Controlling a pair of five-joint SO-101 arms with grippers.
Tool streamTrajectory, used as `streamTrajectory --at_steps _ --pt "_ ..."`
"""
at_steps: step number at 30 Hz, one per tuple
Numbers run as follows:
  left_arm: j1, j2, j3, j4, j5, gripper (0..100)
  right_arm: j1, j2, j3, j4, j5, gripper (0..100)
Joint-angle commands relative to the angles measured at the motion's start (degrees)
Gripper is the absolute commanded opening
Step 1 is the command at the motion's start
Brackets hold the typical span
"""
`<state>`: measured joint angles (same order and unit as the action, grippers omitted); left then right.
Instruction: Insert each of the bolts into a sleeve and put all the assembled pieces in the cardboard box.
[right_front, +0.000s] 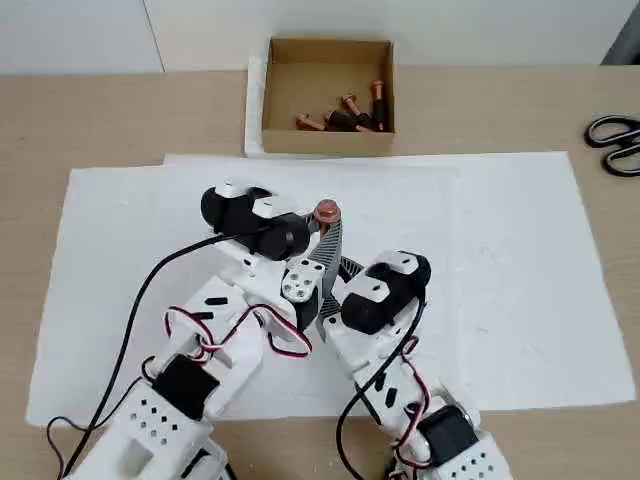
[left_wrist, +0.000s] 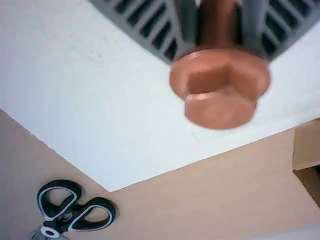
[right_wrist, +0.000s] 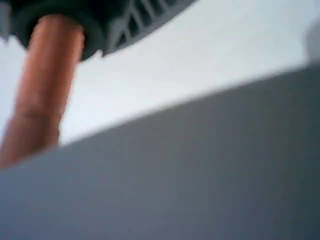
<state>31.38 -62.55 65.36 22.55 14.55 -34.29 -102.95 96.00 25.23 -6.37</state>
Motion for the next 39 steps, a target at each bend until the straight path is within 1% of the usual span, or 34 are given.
streamTrajectory --at_steps 1,9,15,21,26,30,35,39 --pt "0.1 -1.3 -0.5 -1.1 0.3 1 -0.1 -0.7 0.4 -0.2 -0.4 0.3" --pt "0.0 -1.4 3.2 -0.9 0.1 1 -0.1 -0.7 0.4 -0.2 -0.4 0.3" --pt "-0.1 -1.4 2.2 5.9 0.0 1 -0.1 -0.7 0.5 -0.1 -0.4 0.3" --pt "-0.1 -1.4 2.2 6.9 0.0 1 -0.1 -0.7 0.5 -0.1 -0.4 0.3" --pt "0.0 -1.4 2.2 11.6 -0.1 1 -0.1 -0.7 0.5 -0.1 -0.3 0.3" --pt "-0.1 -1.4 0.9 13.9 -0.1 1 -0.1 -0.7 0.5 -0.1 -0.3 0.3" --pt "-0.2 -1.4 0.0 14.2 0.0 1 -0.1 -0.7 0.5 0.0 -0.3 0.3" --pt "-0.1 -1.4 -1.5 19.2 0.0 1 0.0 -0.7 0.5 0.0 -0.3 0.3"
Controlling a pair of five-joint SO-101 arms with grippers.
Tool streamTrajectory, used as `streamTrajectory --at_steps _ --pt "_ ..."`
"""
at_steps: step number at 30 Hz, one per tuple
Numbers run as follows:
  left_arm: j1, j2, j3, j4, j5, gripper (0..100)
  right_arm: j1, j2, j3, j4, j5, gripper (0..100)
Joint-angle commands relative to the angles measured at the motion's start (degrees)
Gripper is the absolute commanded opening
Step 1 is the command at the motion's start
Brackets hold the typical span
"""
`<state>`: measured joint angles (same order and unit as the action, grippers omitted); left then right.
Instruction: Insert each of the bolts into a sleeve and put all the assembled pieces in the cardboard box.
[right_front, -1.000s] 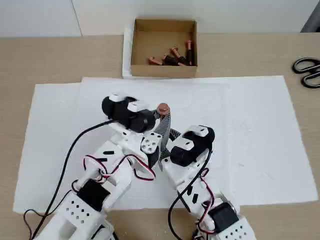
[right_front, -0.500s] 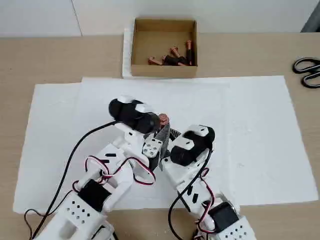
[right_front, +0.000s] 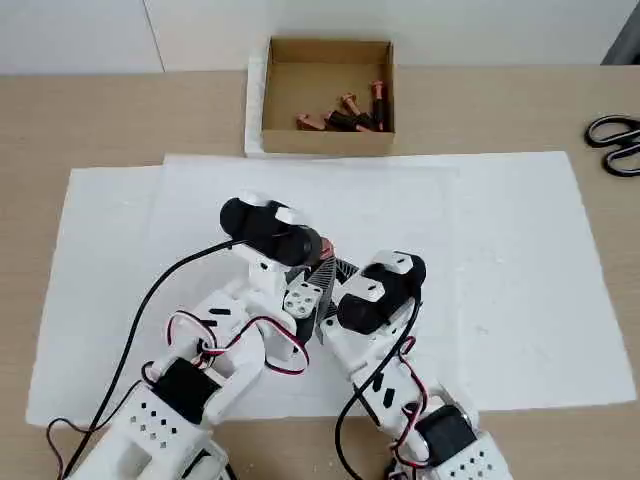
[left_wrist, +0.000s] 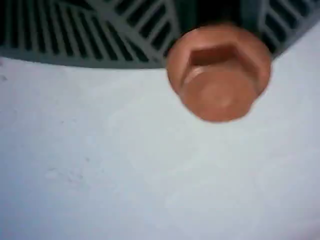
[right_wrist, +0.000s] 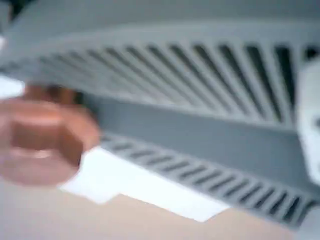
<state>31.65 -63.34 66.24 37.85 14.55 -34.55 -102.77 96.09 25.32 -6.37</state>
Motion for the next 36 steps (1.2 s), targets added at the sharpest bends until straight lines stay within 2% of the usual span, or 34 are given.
streamTrajectory --at_steps 1,8,13,16,19,20,22,25,31,36 --pt "-0.4 -0.6 -3.6 6.1 0.0 2 0.3 -0.9 0.4 -0.1 -0.3 0.3" --pt "-0.3 -0.6 -15.8 22.6 0.1 19 0.3 -0.9 0.4 -0.1 -0.3 0.3" --pt "-1.1 -0.6 -21.0 27.2 0.0 22 0.3 -0.9 0.4 -0.1 -0.3 0.3" --pt "-8.8 -0.6 -25.7 30.1 -0.1 22 0.4 -0.9 0.4 0.0 -0.3 0.3" --pt "-22.3 -0.6 -28.9 31.5 -0.3 22 0.5 -0.9 0.4 0.0 -0.3 0.3" --pt "-26.8 -0.6 -29.2 32.2 -1.7 22 0.5 -0.9 0.4 0.0 -0.3 0.3" --pt "-34.6 -0.6 -29.3 34.0 -8.9 22 1.0 -0.9 0.4 0.0 -0.2 0.3" --pt "-41.8 -0.1 -28.4 36.4 -16.1 22 4.4 -1.0 0.4 1.1 0.1 0.3" --pt "-44.5 -0.5 -22.1 36.6 -16.6 22 13.7 -1.1 -1.9 2.4 6.7 0.3" --pt "-44.3 -0.5 -18.1 36.6 -16.5 22 17.6 0.1 -19.1 11.8 7.2 0.3"
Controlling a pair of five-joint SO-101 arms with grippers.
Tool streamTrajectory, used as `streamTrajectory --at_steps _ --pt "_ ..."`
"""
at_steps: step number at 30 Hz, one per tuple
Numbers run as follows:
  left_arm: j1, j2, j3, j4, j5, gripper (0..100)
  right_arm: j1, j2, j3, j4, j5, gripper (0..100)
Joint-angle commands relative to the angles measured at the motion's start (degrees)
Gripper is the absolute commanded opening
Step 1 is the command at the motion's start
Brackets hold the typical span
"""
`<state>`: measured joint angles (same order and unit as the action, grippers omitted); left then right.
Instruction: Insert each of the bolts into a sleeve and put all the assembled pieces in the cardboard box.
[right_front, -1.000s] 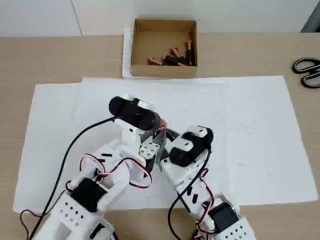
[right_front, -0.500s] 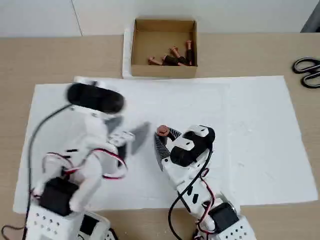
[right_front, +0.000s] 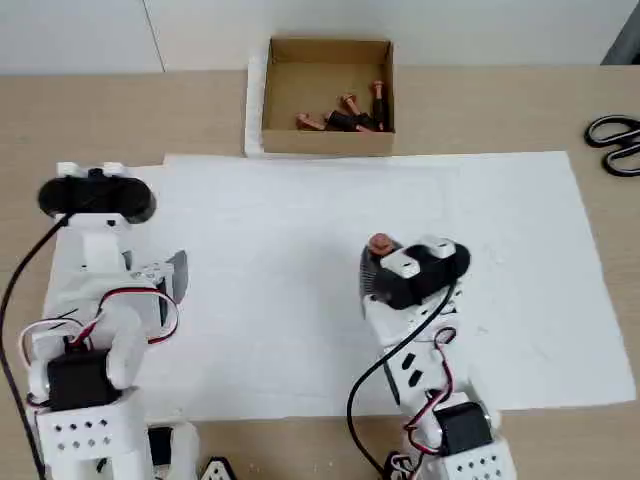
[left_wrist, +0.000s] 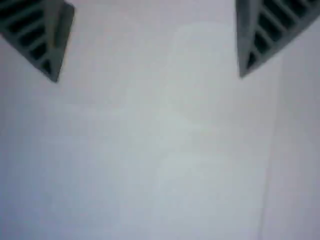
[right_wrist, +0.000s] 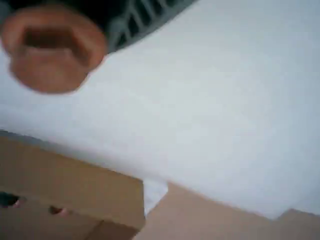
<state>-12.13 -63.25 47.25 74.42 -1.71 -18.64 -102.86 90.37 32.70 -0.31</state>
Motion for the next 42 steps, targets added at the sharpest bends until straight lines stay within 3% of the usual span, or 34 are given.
streamTrajectory --at_steps 1,4,11,19,30,42 --pt "-0.4 -0.6 1.6 0.0 -0.3 22 2.0 1.8 -17.2 6.7 1.1 0.3" --pt "-0.4 -0.6 3.2 -0.1 -0.2 22 3.9 11.2 -28.7 10.0 1.1 0.3" --pt "-0.6 -0.6 4.2 -0.1 -0.2 22 5.3 46.4 -57.8 6.4 1.2 0.3" --pt "-0.6 -0.6 4.3 0.0 -0.2 22 5.3 81.9 -82.0 -5.3 1.1 0.3" --pt "-0.7 -0.6 4.3 0.2 -0.4 22 5.4 111.7 -94.4 -24.3 1.1 0.3" --pt "-0.7 -0.6 6.9 -0.1 -0.4 22 6.1 129.8 -102.0 -28.2 1.1 0.4"
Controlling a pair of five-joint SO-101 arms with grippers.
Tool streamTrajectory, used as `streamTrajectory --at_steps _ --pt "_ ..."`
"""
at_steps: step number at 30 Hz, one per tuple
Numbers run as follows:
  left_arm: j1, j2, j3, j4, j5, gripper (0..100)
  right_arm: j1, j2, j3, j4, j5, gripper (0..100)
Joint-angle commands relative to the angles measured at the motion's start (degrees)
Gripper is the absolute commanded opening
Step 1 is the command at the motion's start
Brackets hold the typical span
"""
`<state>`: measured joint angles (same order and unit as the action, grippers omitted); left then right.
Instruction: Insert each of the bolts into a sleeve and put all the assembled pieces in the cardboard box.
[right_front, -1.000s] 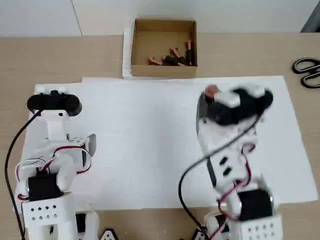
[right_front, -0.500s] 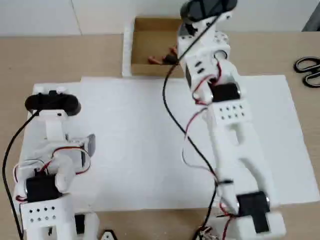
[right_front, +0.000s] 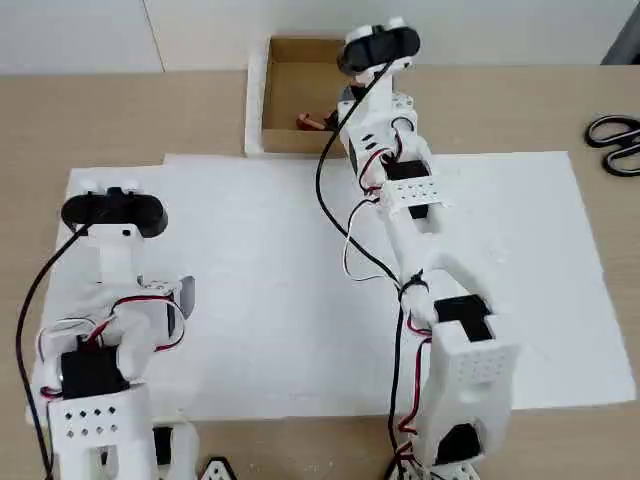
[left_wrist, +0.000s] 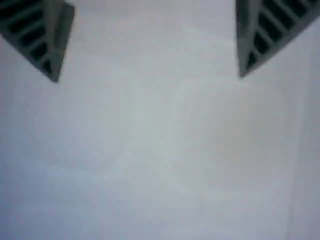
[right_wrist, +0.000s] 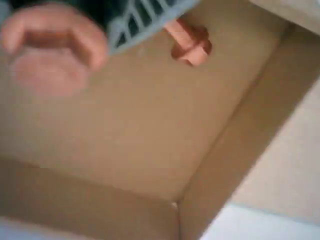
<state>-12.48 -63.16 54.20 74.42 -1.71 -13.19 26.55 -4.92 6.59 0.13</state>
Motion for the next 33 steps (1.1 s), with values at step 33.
streamTrajectory --at_steps 33 --pt "-0.1 -0.7 0.0 -0.1 -0.4 22 1.4 15.0 -13.4 -2.1 0.7 17.5"
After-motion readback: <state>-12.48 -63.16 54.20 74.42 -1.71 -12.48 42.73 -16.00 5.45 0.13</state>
